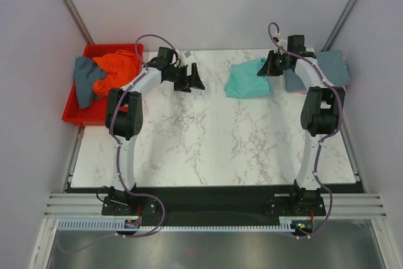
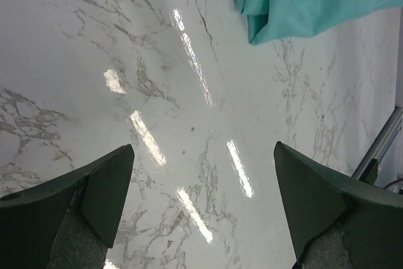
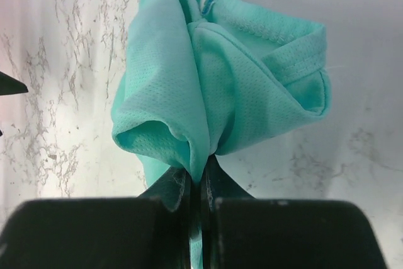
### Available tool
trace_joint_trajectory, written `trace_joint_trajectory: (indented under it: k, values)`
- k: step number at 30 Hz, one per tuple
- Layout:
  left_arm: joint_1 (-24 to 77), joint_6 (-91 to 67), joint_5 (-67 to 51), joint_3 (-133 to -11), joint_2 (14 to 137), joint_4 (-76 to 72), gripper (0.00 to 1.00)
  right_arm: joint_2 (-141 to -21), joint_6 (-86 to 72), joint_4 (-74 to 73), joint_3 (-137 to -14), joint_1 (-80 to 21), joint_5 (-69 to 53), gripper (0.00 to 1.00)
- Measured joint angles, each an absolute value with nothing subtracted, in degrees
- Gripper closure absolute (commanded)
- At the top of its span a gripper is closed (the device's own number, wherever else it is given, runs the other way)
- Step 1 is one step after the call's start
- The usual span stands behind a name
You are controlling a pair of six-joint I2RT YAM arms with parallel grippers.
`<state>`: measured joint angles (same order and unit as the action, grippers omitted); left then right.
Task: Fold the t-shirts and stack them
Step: Neatly place the folded tshirt to the corner
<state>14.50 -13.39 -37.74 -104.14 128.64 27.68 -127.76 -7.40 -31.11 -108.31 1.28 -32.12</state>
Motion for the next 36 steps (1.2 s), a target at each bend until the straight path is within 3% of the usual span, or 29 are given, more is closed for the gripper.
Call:
trace_joint_trajectory:
  k: [10,36]
  values:
    - [14.94,-13.39,-39.31,-103.94,128.64,27.64,0.01,-129.36,1.41,-41.21,-128.07,3.97,-28.1,1.0]
    - [17.47,-13.39,-39.53,-103.66,128.64,27.55,0.01,-129.49,8.86,-52.16,-131.63,12.27,-24.05,1.0]
